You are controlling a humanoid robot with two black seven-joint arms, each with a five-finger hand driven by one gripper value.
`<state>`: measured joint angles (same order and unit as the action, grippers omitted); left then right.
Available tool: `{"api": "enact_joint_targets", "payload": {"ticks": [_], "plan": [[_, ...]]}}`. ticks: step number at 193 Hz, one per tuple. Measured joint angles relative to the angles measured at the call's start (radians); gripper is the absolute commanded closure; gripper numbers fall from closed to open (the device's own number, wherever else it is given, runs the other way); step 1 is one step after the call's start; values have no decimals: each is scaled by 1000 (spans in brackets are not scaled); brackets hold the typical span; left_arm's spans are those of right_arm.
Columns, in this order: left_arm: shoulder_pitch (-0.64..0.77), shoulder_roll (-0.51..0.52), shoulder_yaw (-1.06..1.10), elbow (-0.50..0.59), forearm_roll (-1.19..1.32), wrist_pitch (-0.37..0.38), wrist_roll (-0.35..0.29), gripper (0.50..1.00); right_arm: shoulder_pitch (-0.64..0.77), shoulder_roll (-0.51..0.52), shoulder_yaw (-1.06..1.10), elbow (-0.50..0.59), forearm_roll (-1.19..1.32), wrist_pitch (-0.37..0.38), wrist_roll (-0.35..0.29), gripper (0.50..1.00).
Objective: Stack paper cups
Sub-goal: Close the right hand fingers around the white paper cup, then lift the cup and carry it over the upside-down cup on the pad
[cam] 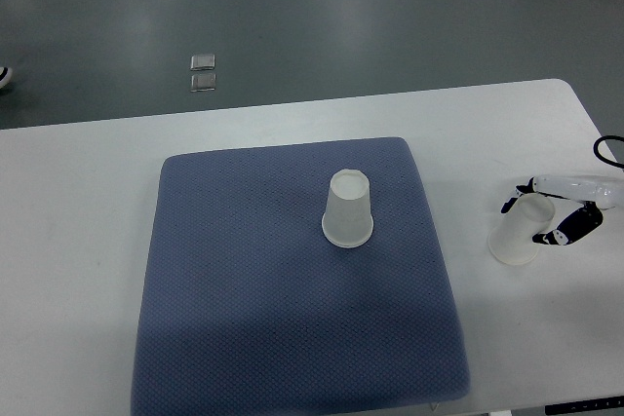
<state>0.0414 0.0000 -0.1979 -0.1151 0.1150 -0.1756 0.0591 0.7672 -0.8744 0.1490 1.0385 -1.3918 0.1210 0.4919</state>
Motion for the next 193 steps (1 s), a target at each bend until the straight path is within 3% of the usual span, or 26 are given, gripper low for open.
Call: {"api": "enact_joint_targets", "payload": {"ticks": [72, 118, 160, 193], "plan": [[0, 0, 0, 0, 0, 0, 0, 500, 87, -4, 18, 1, 29, 36, 30, 871], [0, 0, 0, 0, 0, 1, 0, 500, 158, 3, 23, 59, 44, 61, 58, 871], [0, 0, 0, 0, 0, 1, 0, 500, 295, 17, 29, 105, 112, 168, 58, 871], [0, 0, 0, 0, 0, 1, 0, 500, 363, 48, 29, 145, 131, 198, 49, 869]]}}
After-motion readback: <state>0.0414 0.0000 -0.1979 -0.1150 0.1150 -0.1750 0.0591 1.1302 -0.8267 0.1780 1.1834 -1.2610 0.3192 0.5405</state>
